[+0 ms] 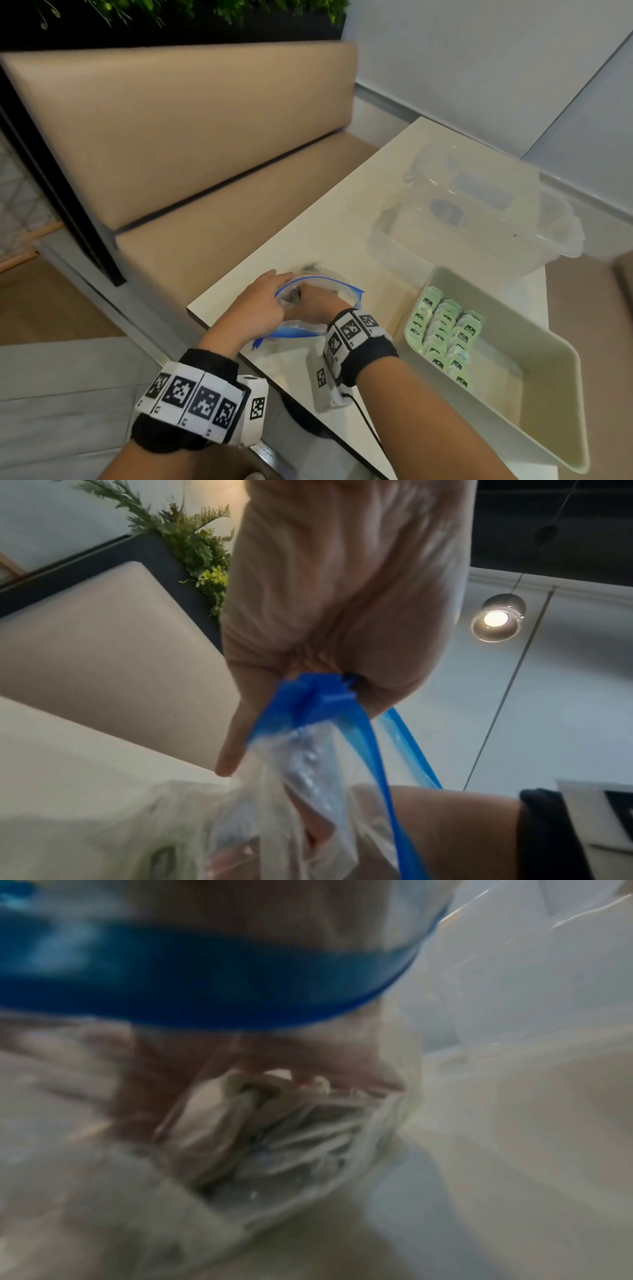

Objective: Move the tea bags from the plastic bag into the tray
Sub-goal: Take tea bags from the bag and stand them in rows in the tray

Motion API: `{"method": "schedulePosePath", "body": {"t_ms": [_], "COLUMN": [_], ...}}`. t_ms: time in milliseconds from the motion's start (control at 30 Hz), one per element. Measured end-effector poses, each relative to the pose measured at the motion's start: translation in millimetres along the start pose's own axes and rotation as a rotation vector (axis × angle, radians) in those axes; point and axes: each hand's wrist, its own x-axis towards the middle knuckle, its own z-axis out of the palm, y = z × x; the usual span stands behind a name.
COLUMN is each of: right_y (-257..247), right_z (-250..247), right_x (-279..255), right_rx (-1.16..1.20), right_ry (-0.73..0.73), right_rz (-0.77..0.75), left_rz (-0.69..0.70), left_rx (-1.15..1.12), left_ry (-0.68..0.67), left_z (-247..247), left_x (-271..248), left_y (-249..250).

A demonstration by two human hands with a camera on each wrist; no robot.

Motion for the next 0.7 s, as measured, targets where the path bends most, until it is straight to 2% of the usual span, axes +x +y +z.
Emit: {"method": "schedulePosePath", "body": {"t_ms": [100,267,333,400,467,600,700], "right_y": [1.3,4.3,4.3,3.6,4.2,6.9,9.1], "right_z": [8.4,11.3,10.1,6.5,2.3,-4.2,-8.8], "right_x": [12.3,15.1,14.9,15.2,14.2,6.6,5.0], "right_rx": [-0.093,-0.038,-0.090,-0.237,-0.302,-0.144,-0.057], "right_ry": [0.060,0.115,0.096,0.035,0.035,0.179,0.209], "right_rz": [0.048,0.020,-0.019,-0.008,-0.001,-0.076,-0.125], "left_rz": [0.016,0.007,0.031,0.052,0.071,0.048,0.022], "left_rx": [-0.023,-0.076,-0.086,-0.092,-0.095,-0.116,-0.127], "left_ry": [0.038,0.121,0.142,0.161,0.177,0.233,0.247], "left_z": [4.6,6.1,7.7,7.8,6.2,3.1,1.5], "left_x": [2.1,1.0,-0.1,-1.2,-2.2,2.0,9.1], "left_y": [1.9,8.5,11.6,13.2,14.6,13.1,10.2]}}
